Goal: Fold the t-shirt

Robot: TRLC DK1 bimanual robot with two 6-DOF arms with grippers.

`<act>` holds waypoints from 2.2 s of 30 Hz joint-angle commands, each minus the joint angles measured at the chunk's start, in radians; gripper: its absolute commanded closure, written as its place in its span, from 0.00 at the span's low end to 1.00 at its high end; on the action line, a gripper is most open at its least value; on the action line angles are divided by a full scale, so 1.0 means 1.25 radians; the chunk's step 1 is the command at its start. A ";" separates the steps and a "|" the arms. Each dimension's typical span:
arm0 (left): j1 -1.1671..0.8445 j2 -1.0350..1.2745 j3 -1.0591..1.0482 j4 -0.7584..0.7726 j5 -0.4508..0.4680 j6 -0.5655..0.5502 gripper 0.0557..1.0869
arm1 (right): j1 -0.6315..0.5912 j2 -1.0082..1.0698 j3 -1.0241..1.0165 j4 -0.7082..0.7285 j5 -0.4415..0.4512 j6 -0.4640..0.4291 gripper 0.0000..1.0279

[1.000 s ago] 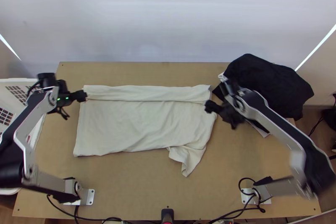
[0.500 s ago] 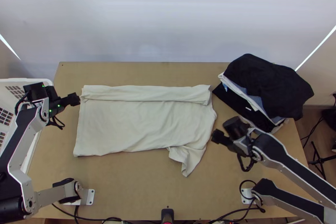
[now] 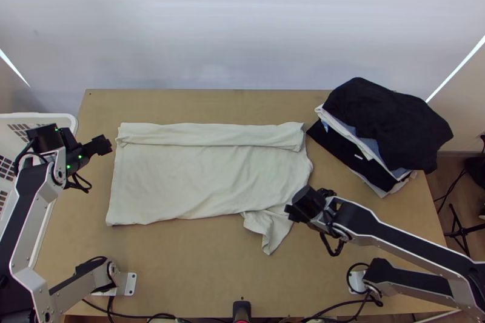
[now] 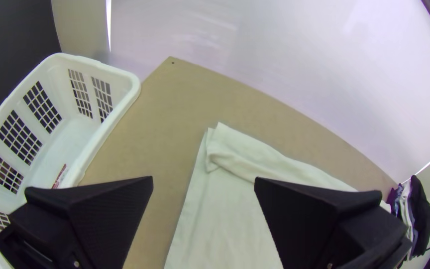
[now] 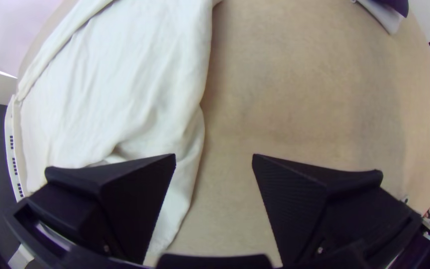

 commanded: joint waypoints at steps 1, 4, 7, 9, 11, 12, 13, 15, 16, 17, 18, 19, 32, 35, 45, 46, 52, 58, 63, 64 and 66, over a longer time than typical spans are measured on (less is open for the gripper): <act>-0.020 -0.024 -0.005 -0.008 -0.008 -0.022 0.04 | 0.049 0.041 -0.007 0.023 0.014 0.003 0.36; -0.028 -0.030 -0.003 -0.009 -0.012 -0.029 0.04 | 0.070 0.054 -0.009 0.026 0.014 0.000 0.36; -0.030 -0.036 0.000 -0.012 -0.012 -0.035 0.04 | 0.084 0.065 -0.007 0.038 0.014 0.000 0.36; -0.030 -0.040 -0.001 -0.016 -0.012 -0.037 0.04 | 0.087 0.078 -0.006 0.053 0.014 -0.001 0.36; -0.030 -0.042 -0.005 -0.017 -0.012 -0.037 0.04 | 0.092 0.091 -0.001 0.071 0.015 -0.007 0.39; -0.030 -0.043 -0.006 -0.018 -0.012 -0.037 0.04 | 0.092 0.096 0.001 0.081 0.017 -0.014 0.44; -0.030 -0.046 -0.008 -0.018 -0.012 -0.037 0.04 | 0.094 0.102 0.004 0.092 0.026 -0.023 0.47; -0.030 -0.048 -0.010 -0.018 -0.012 -0.037 0.04 | 0.094 0.112 0.006 0.104 0.030 -0.034 0.47; -0.028 -0.048 -0.011 -0.018 -0.012 -0.035 0.04 | 0.094 0.118 0.007 0.105 0.033 -0.036 0.47; -0.028 -0.048 -0.012 -0.019 -0.014 -0.035 0.04 | 0.094 0.123 0.007 0.112 0.037 -0.041 0.47; -0.028 -0.049 -0.014 -0.019 -0.014 -0.034 0.04 | 0.092 0.128 0.007 0.114 0.036 -0.046 0.47; -0.028 -0.049 -0.015 -0.019 -0.014 -0.034 0.04 | 0.092 0.133 0.009 0.116 0.037 -0.046 0.47; -0.015 -0.032 -0.019 -0.103 -0.021 0.091 0.04 | 0.099 0.156 0.001 0.146 0.155 -0.108 0.92; -0.024 -0.040 0.003 -0.273 -0.023 0.221 0.04 | 0.096 0.127 -0.009 0.134 0.156 -0.115 0.94; 0.081 -0.151 -0.053 -0.612 -0.109 0.782 0.04 | 0.083 0.095 -0.020 0.123 0.156 -0.126 0.94; 0.078 -0.155 -0.064 -0.611 -0.107 0.782 0.04 | 0.083 0.097 -0.018 0.123 0.156 -0.126 0.94; 0.069 -0.087 -0.165 -0.589 -0.009 0.734 0.04 | 0.084 0.116 0.000 0.124 0.156 -0.122 0.94; 0.029 -0.084 -0.210 -0.517 0.069 0.669 0.04 | 0.085 0.111 -0.002 0.124 0.156 -0.121 0.94; 0.021 -0.079 -0.246 -0.450 0.072 0.675 0.05 | 0.084 0.096 -0.002 0.123 0.156 -0.125 0.94; 0.021 -0.075 -0.251 -0.433 0.072 0.676 0.05 | 0.084 0.092 -0.001 0.121 0.156 -0.126 0.94; 0.021 -0.072 -0.255 -0.418 0.072 0.683 0.05 | 0.084 0.085 0.001 0.110 0.156 -0.126 0.94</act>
